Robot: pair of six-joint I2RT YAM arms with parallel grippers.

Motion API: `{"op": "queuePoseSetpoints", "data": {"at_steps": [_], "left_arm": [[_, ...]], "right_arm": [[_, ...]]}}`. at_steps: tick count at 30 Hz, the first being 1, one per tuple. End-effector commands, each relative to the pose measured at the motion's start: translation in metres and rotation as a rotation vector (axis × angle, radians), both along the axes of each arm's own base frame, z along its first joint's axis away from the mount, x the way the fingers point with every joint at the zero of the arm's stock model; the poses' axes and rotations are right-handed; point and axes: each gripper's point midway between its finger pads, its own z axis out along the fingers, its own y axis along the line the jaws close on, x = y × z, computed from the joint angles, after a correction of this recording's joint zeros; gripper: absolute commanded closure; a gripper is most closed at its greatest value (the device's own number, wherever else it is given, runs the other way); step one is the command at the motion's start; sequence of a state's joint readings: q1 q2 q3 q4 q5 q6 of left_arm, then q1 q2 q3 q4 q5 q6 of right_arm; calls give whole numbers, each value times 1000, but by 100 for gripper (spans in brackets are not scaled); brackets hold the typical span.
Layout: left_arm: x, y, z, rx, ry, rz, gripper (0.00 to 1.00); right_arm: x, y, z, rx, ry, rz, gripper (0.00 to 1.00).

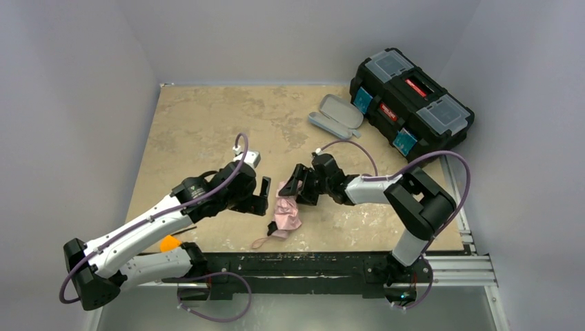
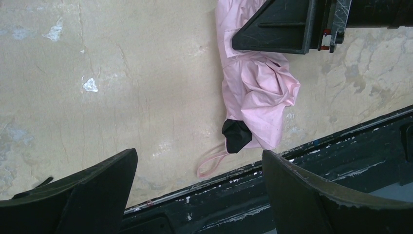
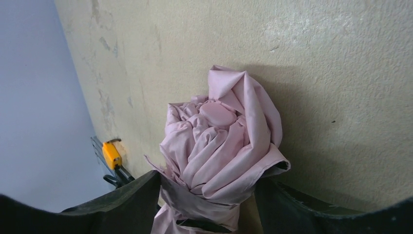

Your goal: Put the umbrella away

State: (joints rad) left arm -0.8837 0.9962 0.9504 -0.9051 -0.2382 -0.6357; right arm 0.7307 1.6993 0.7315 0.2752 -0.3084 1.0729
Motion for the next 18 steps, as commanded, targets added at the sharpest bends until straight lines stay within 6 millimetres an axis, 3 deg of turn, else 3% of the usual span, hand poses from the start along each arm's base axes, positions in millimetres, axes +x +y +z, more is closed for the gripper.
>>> {"op": "queuePoseSetpoints", "data": {"at_steps": [1, 8, 13, 18], "left_arm": [[2, -2, 4, -43, -17, 17, 2], [0, 3, 0, -38, -19, 27, 2], [-2, 5, -4, -45, -16, 36, 2], [-5, 7, -8, -49, -10, 41, 2]], "right_arm": [[-5, -6, -24, -75, 31, 7, 35], [-11, -12, -53, -182, 57, 43, 40], [-16, -16, -73, -227, 70, 63, 65], [-28, -17, -95, -266, 90, 92, 80]]}}
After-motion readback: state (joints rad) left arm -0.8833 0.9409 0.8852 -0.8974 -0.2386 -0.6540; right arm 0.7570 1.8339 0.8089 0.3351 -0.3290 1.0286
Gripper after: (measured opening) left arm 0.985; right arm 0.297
